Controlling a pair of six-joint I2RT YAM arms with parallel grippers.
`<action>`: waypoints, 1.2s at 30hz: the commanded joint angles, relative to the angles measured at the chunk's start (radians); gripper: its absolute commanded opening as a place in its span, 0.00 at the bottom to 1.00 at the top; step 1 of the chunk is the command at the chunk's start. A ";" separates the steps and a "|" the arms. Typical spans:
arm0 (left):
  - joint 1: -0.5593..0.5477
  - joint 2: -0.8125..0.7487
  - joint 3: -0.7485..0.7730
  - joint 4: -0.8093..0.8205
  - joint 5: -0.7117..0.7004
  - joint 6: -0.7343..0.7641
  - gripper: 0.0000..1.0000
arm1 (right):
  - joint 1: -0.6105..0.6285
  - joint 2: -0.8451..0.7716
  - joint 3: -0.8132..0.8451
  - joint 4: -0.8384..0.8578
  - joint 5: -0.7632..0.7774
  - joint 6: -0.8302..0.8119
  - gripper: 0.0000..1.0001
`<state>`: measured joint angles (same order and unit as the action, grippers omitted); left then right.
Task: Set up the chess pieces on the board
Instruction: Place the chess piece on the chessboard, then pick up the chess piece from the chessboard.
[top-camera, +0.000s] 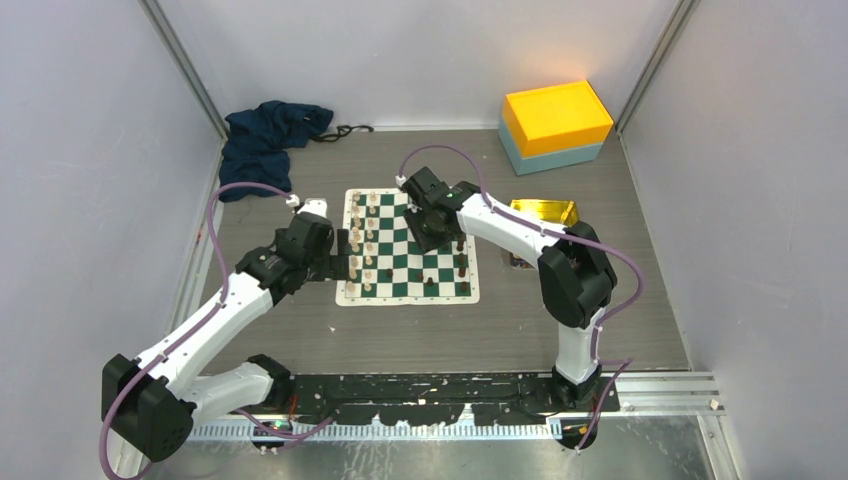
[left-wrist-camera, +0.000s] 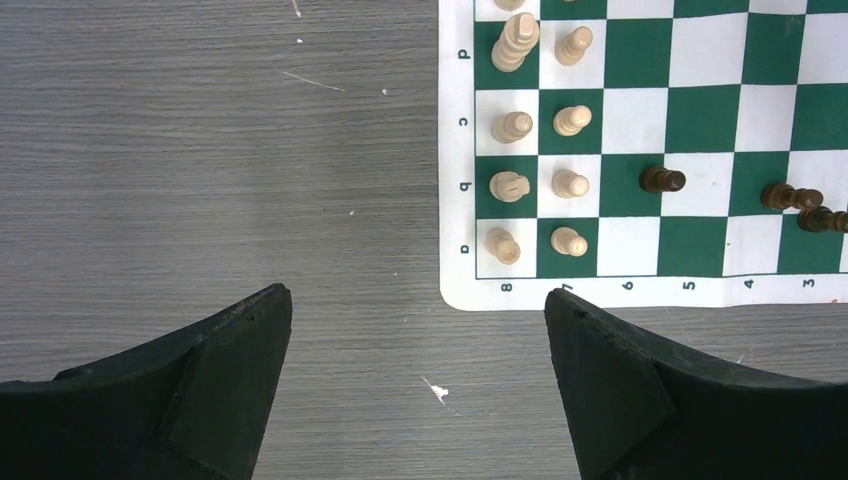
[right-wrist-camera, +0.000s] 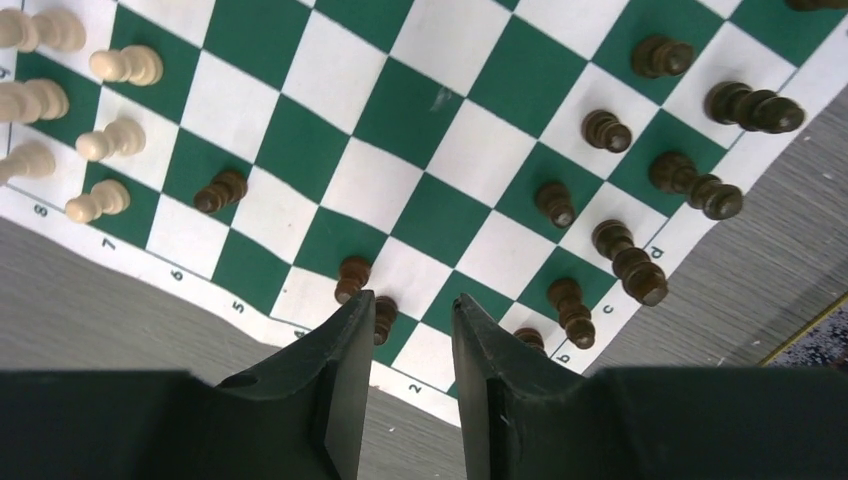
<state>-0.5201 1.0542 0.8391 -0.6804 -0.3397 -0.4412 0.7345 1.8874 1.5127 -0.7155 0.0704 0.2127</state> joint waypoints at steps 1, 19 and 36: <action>0.007 -0.006 0.033 0.027 0.004 0.001 0.98 | 0.016 -0.032 0.015 -0.028 -0.099 -0.054 0.41; 0.006 -0.017 0.019 0.027 0.002 -0.001 0.98 | 0.052 0.045 0.022 -0.053 -0.201 -0.078 0.47; 0.006 -0.022 0.013 0.024 -0.001 -0.005 0.98 | 0.052 0.079 -0.026 -0.005 -0.215 -0.066 0.47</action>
<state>-0.5205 1.0542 0.8391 -0.6804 -0.3393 -0.4412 0.7826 1.9644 1.4971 -0.7570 -0.1261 0.1490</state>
